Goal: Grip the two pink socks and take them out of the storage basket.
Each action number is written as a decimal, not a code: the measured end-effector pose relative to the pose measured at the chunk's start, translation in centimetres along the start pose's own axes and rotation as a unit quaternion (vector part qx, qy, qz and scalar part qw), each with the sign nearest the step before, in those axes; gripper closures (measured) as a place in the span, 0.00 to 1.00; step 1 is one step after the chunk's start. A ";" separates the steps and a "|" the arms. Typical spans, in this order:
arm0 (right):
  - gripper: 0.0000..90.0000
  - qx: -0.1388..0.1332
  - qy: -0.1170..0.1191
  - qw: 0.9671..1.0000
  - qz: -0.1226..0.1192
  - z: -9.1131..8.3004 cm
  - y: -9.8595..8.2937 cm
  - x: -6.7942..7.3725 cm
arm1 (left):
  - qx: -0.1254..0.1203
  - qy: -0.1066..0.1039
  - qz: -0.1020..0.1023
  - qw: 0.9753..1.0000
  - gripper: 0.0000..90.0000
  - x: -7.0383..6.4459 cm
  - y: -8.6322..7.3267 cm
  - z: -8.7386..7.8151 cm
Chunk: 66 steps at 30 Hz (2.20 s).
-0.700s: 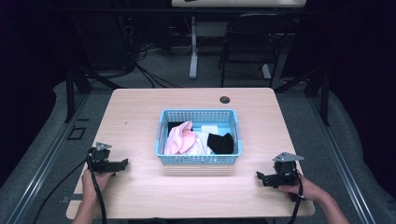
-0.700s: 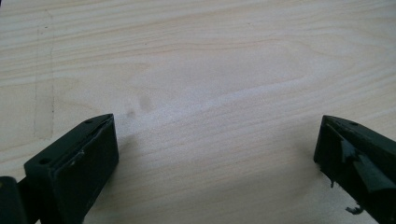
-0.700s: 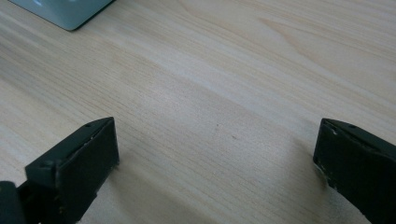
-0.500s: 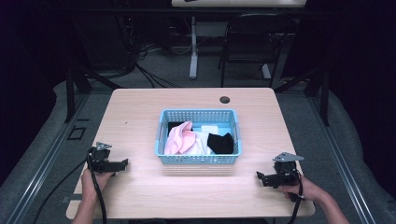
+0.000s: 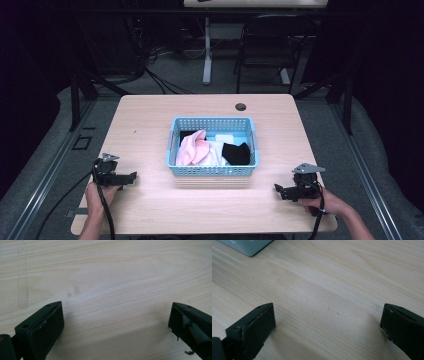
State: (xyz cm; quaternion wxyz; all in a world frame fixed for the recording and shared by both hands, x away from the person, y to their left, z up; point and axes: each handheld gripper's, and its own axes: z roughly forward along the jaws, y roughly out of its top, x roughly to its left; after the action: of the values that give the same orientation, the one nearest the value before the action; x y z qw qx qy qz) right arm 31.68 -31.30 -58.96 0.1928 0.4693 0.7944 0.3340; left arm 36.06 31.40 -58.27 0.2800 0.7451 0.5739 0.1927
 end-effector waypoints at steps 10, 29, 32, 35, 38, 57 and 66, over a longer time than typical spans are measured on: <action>0.00 0.001 0.002 1.000 -0.002 -0.1 -0.1 0.0 | -0.012 -0.026 -0.014 0.999 0.00 -0.6 1.3 -1.8; 0.00 0.001 0.000 1.000 -0.002 -0.1 -0.1 0.0 | -0.019 -0.050 0.038 0.998 0.00 -4.4 5.6 -4.0; 0.00 0.001 0.001 1.000 -0.002 -0.1 -0.1 0.0 | -0.028 -0.060 0.043 0.997 0.00 -5.0 6.4 -4.5; 0.00 0.001 0.002 1.000 -0.002 -0.1 -0.1 0.0 | -0.036 -0.076 0.045 0.995 0.00 -5.6 7.5 -5.0; 0.00 0.001 0.001 1.000 -0.002 -0.1 -0.1 0.0 | -0.042 -0.085 0.052 0.994 0.00 -6.5 8.6 -5.2; 0.00 0.001 0.001 1.000 -0.002 -0.1 -0.1 0.0 | -0.030 -0.132 0.119 0.984 0.00 -13.1 14.6 -3.6; 0.00 0.001 0.002 1.000 -0.002 -0.1 -0.1 0.0 | -0.001 -0.137 0.142 0.980 0.00 -15.6 16.0 -1.6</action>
State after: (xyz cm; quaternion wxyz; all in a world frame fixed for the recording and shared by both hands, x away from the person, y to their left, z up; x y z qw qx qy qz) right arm 31.60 -31.36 -58.94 0.1915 0.4676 0.7958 0.3337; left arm 42.87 13.75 -46.36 0.3267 0.8382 0.4179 0.1270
